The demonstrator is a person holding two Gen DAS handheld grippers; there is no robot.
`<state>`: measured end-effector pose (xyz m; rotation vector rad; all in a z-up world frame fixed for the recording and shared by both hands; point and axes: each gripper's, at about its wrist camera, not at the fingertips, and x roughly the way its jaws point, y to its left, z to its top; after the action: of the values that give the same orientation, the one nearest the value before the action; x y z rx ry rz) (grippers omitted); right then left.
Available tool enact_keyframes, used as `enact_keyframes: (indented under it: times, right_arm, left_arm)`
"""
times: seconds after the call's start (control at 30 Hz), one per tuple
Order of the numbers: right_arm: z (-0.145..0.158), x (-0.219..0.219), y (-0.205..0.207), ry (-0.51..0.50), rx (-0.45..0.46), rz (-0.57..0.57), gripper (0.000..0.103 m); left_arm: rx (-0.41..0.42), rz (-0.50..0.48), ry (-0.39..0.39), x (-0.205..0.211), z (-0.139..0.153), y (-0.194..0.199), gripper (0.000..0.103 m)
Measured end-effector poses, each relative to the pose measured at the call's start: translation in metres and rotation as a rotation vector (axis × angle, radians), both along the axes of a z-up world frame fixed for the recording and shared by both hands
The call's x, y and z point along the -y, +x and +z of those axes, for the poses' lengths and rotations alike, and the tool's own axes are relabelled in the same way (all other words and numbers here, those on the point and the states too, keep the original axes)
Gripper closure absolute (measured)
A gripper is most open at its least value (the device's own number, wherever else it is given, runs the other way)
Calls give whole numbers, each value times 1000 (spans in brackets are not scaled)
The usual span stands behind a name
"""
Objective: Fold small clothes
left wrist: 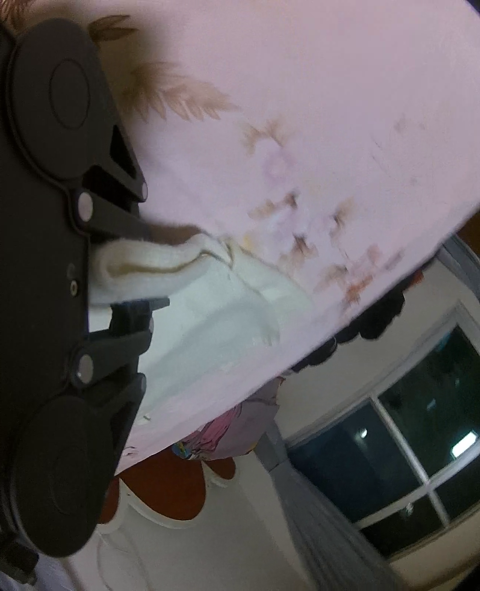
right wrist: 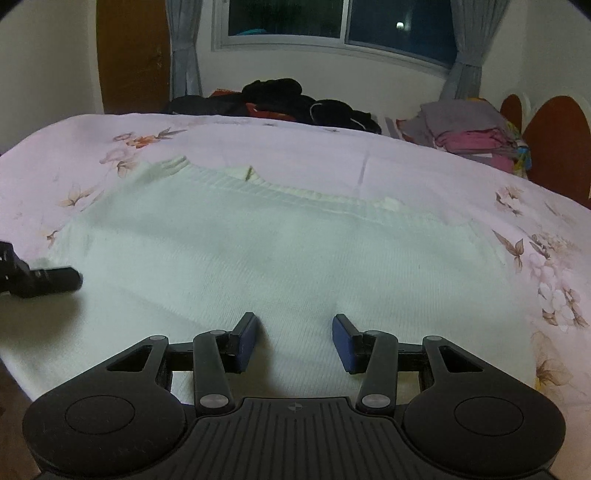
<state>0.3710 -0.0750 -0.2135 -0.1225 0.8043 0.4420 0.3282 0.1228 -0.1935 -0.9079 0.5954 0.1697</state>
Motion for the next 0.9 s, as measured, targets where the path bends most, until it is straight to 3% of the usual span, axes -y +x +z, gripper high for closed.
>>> enact_keyframes:
  times: [0.1,0.27,0.43,0.63,0.73,0.9]
  right_arm:
    - [0,1,2,15,-7,-2,57]
    - [18,36,6,185,-64,-86,57]
    - [33,90,3,252,-55,-180,57]
    - [43,161,-5,307,-66,-297,57]
    - [44,188,-9,322,-68,-338,57]
    - [46,211,-14,442,-118,-330,57]
  left_arm:
    - [27,-39,92,12,22,5,96]
    - [113,-188,304,59,67,21,96]
    - [179,-394,374,124,87,46,96]
    - [173,-609,392,200,69,60,96]
    - [105,-712,449,235,46,58,95]
    - [84,-824,480,252,29,37,81]
